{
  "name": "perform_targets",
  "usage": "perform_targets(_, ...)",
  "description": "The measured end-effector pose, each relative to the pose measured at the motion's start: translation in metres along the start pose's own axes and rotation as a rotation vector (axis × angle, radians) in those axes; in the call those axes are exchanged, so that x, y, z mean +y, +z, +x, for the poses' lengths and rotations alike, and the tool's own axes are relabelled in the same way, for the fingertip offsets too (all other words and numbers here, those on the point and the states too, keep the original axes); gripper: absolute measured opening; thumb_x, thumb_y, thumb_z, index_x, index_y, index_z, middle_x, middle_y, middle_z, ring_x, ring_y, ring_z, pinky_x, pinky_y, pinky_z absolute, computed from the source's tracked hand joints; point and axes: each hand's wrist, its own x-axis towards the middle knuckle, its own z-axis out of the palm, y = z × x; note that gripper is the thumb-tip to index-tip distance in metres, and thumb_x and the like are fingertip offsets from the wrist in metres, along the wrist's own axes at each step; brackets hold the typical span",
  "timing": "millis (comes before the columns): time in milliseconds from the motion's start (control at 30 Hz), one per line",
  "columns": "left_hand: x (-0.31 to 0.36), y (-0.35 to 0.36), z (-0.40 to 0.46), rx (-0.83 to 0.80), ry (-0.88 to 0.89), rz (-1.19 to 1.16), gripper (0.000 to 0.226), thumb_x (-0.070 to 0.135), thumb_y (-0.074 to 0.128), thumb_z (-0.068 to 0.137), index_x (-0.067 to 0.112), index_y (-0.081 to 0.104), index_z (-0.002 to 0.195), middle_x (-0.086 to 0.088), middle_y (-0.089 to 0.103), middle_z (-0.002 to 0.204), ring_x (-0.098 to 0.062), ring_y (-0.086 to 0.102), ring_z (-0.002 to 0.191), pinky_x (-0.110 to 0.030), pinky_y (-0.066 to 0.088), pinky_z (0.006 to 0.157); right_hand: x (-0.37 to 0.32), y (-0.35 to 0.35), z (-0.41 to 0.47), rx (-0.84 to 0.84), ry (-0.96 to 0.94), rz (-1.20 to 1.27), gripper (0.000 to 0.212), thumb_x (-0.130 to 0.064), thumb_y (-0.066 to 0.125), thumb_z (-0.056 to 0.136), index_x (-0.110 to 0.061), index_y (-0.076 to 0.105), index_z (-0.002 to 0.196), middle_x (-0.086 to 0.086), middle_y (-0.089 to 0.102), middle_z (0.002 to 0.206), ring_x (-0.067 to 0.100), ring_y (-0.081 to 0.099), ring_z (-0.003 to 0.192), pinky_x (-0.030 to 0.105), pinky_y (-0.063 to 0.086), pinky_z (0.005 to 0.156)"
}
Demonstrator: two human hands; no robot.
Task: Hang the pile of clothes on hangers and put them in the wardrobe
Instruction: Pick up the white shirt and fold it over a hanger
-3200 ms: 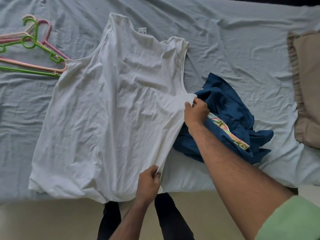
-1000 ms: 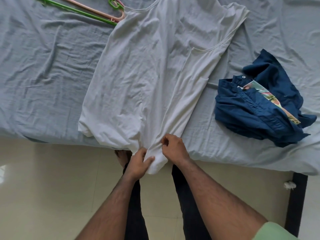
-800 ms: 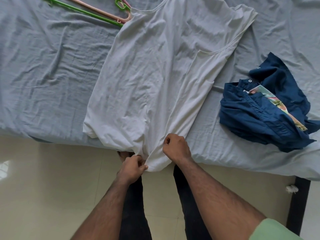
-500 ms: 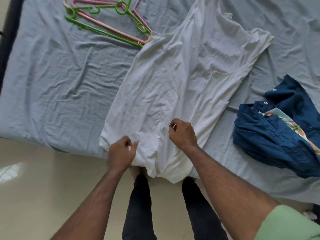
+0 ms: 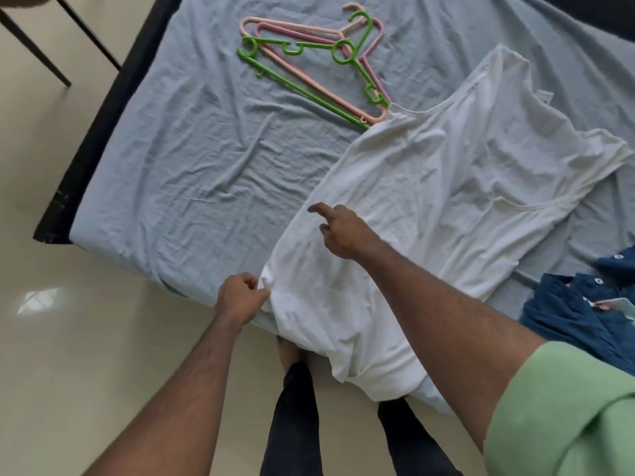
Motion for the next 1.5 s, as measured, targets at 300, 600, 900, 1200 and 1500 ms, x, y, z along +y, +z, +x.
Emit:
perform_targets(300, -0.015, -0.012, -0.011, -0.045, 0.215, -0.404, 0.024, 0.025, 0.066, 0.069, 0.018, 0.044, 0.068, 0.009, 0.044, 0.061, -0.012, 0.038, 0.058, -0.029, 0.033, 0.057, -0.023, 0.02, 0.049, 0.104, 0.144, -0.083, 0.035, -0.048, 0.034, 0.105, -0.036, 0.051, 0.134, 0.017, 0.054, 0.122, 0.038, 0.055, 0.117, 0.044, 0.045, 0.095)
perform_targets(600, -0.04, 0.0, -0.026, 0.012, 0.354, -0.181, 0.014, 0.007, 0.073, 0.08, 0.011, 0.059, 0.081, 0.0, 0.058, 0.072, -0.007, 0.049, 0.06, -0.019, 0.038, 0.053, -0.036, 0.012, 0.058, 0.315, 0.367, 0.054, 0.039, -0.046, 0.077, 0.085, -0.012, 0.073, 0.103, 0.007, 0.07, 0.102, 0.025, 0.067, 0.095, 0.032, 0.054, 0.08)
perform_targets(900, -0.029, 0.016, -0.084, -0.108, 0.524, 0.073, 0.02, 0.014, 0.065, 0.086, 0.026, 0.06, 0.1, 0.006, 0.063, 0.088, -0.018, 0.061, 0.08, -0.033, 0.051, 0.066, -0.005, 0.008, -0.032, 0.708, 0.348, 0.542, 0.011, -0.011, 0.069, 0.076, -0.016, 0.06, 0.074, -0.008, 0.06, 0.07, 0.014, 0.059, 0.071, 0.027, 0.049, 0.069)
perform_targets(1200, -0.024, 0.084, -0.118, -0.406, 0.564, 0.444, 0.037, 0.031, 0.073, 0.087, 0.035, 0.059, 0.121, 0.013, 0.064, 0.111, -0.005, 0.064, 0.094, -0.031, 0.053, 0.086, 0.089, 0.021, -0.1, 0.465, 0.538, 0.575, 0.023, -0.005, 0.062, 0.079, -0.027, 0.066, 0.077, 0.003, 0.069, 0.086, 0.026, 0.071, 0.084, 0.043, 0.062, 0.079)
perform_targets(1500, 0.021, 0.098, -0.094, -0.207, 0.551, 0.354, 0.019, 0.039, 0.07, 0.09, 0.028, 0.065, 0.104, 0.016, 0.061, 0.095, -0.009, 0.061, 0.087, -0.039, 0.055, 0.083, 0.113, -0.013, -0.096, 0.423, 0.454, 0.715, 0.033, -0.003, 0.072, 0.084, -0.024, 0.068, 0.11, -0.001, 0.059, 0.093, 0.014, 0.061, 0.084, 0.046, 0.06, 0.083)
